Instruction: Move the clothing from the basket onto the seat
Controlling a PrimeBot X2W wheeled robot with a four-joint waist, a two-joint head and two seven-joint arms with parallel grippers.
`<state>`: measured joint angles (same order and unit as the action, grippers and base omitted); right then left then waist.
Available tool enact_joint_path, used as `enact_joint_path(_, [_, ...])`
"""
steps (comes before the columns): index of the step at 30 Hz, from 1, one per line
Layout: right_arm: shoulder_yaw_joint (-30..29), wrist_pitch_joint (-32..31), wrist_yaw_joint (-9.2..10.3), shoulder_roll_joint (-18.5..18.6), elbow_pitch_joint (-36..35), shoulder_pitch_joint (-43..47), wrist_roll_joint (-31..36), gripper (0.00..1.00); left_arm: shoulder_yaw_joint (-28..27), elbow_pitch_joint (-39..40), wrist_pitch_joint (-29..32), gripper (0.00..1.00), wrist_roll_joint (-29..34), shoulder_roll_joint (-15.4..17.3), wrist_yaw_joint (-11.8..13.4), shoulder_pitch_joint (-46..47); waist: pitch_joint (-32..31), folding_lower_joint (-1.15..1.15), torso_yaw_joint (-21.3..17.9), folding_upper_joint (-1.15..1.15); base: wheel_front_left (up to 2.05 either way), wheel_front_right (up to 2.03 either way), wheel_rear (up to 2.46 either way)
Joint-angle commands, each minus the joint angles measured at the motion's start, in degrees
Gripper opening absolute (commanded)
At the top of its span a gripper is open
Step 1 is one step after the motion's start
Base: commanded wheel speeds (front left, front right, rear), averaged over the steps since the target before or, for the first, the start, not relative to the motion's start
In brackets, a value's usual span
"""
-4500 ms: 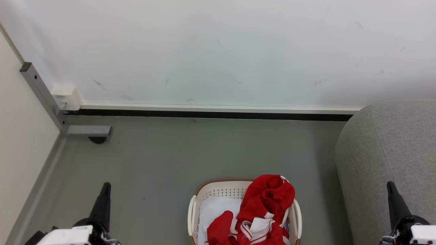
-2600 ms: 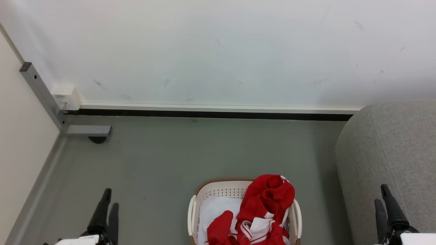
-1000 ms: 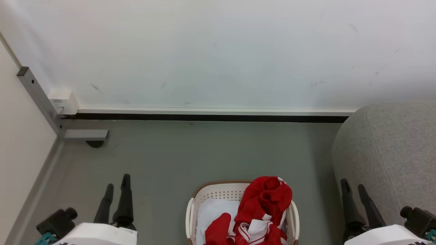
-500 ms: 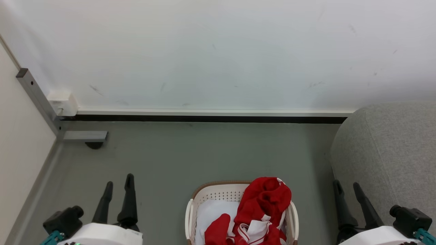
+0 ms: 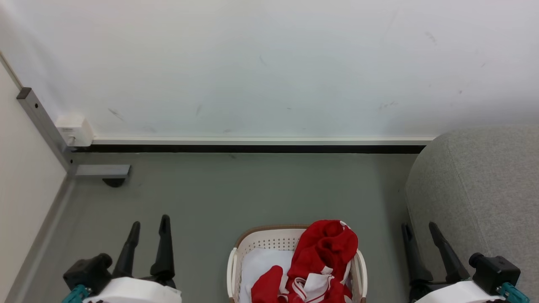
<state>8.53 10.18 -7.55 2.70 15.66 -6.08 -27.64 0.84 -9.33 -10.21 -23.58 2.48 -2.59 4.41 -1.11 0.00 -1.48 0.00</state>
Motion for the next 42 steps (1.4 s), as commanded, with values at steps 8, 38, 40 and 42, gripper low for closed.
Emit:
enact_joint_path(8, [0.86, 1.58, 0.09, 0.19, -0.60, -1.34, 4.09, 1.00, 0.43, -0.08, -1.54, 1.00, 5.54, 0.52, 0.26, 0.29, -0.18, 0.00, -0.23, 0.00, 0.00, 0.00, 0.00])
enact_joint_path(38, [1.52, 4.84, 0.12, 0.29, -0.72, -2.12, 15.01, 1.00, 1.25, -0.69, -4.80, 1.00, 17.45, 0.60, 0.94, 0.53, -0.79, 0.00, -0.75, 0.00, 0.00, 0.00, 0.00])
enact_joint_path(40, [1.70, 5.12, 0.12, 0.30, -0.70, -2.06, 15.74, 1.00, 1.30, -0.63, -5.08, 1.00, 18.13, 0.61, 0.98, 0.50, -0.82, 0.00, -0.80, 0.00, 0.00, 0.00, 0.00])
enact_joint_path(42, [1.81, 4.99, 0.12, 0.30, -0.65, -1.94, 15.75, 1.00, 1.27, -0.66, -4.96, 1.00, 18.07, 0.60, 0.88, 0.48, -0.84, 0.00, -0.83, 0.00, 0.00, 0.00, 0.00])
